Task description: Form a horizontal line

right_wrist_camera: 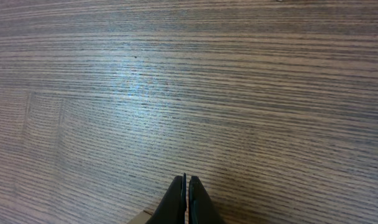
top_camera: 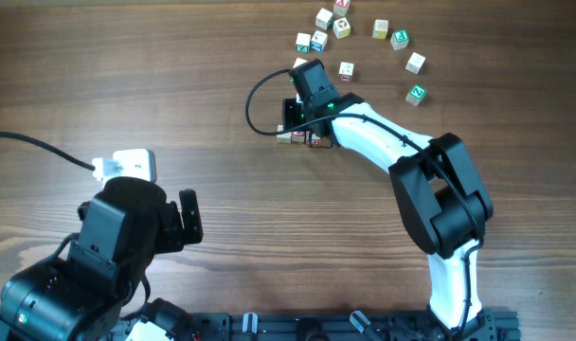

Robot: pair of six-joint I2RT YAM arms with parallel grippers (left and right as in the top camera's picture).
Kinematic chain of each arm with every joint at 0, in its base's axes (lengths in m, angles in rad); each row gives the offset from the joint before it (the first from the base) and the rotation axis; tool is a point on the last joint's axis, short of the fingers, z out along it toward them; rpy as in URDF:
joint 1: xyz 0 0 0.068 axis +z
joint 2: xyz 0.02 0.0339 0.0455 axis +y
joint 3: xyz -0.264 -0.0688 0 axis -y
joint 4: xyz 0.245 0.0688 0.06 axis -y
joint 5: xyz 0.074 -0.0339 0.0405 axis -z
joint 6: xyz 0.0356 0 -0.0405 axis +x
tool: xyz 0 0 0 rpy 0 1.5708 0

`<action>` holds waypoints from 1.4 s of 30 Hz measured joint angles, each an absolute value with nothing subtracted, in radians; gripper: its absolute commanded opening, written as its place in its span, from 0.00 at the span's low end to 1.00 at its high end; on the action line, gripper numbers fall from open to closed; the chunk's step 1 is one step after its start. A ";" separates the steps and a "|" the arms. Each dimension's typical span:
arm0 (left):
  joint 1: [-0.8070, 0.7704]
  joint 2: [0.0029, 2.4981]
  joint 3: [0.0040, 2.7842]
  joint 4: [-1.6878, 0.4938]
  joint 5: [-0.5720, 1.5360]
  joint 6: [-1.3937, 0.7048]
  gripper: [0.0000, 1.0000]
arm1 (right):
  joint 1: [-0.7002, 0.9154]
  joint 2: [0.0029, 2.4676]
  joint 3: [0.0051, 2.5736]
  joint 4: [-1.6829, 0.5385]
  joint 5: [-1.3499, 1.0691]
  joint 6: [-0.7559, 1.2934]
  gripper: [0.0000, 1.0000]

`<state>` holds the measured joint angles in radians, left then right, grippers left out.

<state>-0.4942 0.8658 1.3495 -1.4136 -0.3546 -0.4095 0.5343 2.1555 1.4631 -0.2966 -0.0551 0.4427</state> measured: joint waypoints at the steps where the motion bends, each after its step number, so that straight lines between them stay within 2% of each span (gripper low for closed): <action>1: -0.494 0.866 1.349 -1.414 -0.354 -0.410 1.00 | 0.534 2.156 1.463 -0.302 -0.055 0.443 0.05; 26: -0.494 0.865 1.349 -1.414 -0.355 -0.410 1.00 | 0.534 2.156 1.469 -0.307 -0.050 0.443 0.05; 42: -0.494 0.866 1.349 -1.414 -0.354 -0.410 1.00 | 0.531 2.156 1.508 -0.445 0.227 0.545 0.05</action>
